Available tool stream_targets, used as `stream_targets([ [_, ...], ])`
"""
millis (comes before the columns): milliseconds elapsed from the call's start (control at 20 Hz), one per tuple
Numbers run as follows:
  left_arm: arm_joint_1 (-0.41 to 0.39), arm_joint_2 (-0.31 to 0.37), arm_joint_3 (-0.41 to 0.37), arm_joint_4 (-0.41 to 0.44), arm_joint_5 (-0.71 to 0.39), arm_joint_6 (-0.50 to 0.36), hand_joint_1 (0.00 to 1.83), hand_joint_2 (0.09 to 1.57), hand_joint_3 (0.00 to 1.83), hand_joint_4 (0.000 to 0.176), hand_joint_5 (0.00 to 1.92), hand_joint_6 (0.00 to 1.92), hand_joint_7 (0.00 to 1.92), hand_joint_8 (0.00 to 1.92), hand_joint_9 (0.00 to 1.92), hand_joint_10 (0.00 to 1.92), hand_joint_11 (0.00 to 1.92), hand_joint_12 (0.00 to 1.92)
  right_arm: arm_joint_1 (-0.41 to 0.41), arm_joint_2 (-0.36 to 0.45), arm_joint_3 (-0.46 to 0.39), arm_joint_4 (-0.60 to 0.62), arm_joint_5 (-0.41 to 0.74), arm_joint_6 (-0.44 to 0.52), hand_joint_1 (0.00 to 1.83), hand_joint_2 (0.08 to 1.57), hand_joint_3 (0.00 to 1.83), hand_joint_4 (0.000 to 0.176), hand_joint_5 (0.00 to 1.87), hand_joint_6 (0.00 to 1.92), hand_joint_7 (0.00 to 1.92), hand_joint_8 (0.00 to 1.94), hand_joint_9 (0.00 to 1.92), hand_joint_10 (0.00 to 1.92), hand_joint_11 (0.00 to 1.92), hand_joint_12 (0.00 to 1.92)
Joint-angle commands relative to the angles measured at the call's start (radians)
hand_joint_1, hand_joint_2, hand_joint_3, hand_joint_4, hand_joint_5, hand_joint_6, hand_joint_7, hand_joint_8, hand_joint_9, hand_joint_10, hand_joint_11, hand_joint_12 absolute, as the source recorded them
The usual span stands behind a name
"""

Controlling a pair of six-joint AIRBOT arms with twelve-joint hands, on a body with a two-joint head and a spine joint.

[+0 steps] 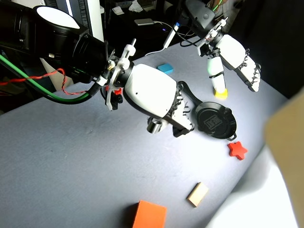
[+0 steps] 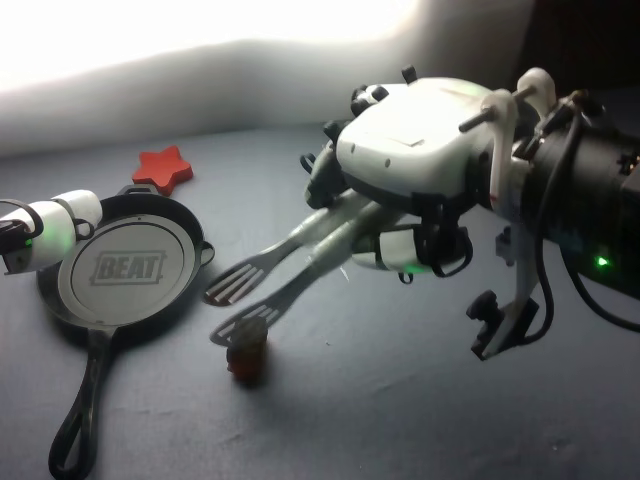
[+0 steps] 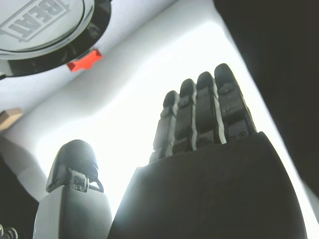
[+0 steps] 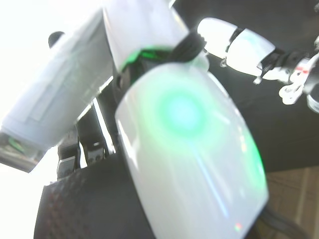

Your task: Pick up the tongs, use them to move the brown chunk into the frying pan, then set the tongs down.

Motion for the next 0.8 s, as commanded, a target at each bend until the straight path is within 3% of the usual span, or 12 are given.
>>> stream_targets([
  [0, -0.004, 0.013, 0.004, 0.079, -0.071, -0.002, 0.00, 1.19, 0.00, 0.000, 0.05, 0.00, 0.06, 0.00, 0.04, 0.00, 0.00, 0.12, 0.006, 0.003, -0.006, -0.043, -0.034, 0.003, 1.06, 1.19, 0.00, 0.000, 0.78, 0.03, 0.83, 0.00, 0.63, 0.37, 0.15, 1.43],
  [250, -0.007, 0.014, 0.004, 0.078, -0.070, -0.003, 0.00, 1.18, 0.00, 0.000, 0.07, 0.00, 0.08, 0.01, 0.07, 0.00, 0.00, 0.21, -0.004, -0.003, -0.009, -0.040, -0.050, 0.005, 1.05, 1.19, 0.00, 0.000, 0.77, 0.03, 0.82, 0.00, 0.62, 0.37, 0.15, 1.44],
  [750, -0.012, 0.014, 0.004, 0.076, -0.070, -0.004, 0.00, 1.18, 0.00, 0.000, 0.05, 0.00, 0.08, 0.00, 0.06, 0.00, 0.00, 0.19, -0.024, -0.011, -0.011, -0.038, -0.065, 0.007, 1.04, 1.21, 0.00, 0.000, 0.76, 0.02, 0.81, 0.00, 0.60, 0.37, 0.12, 1.46],
])
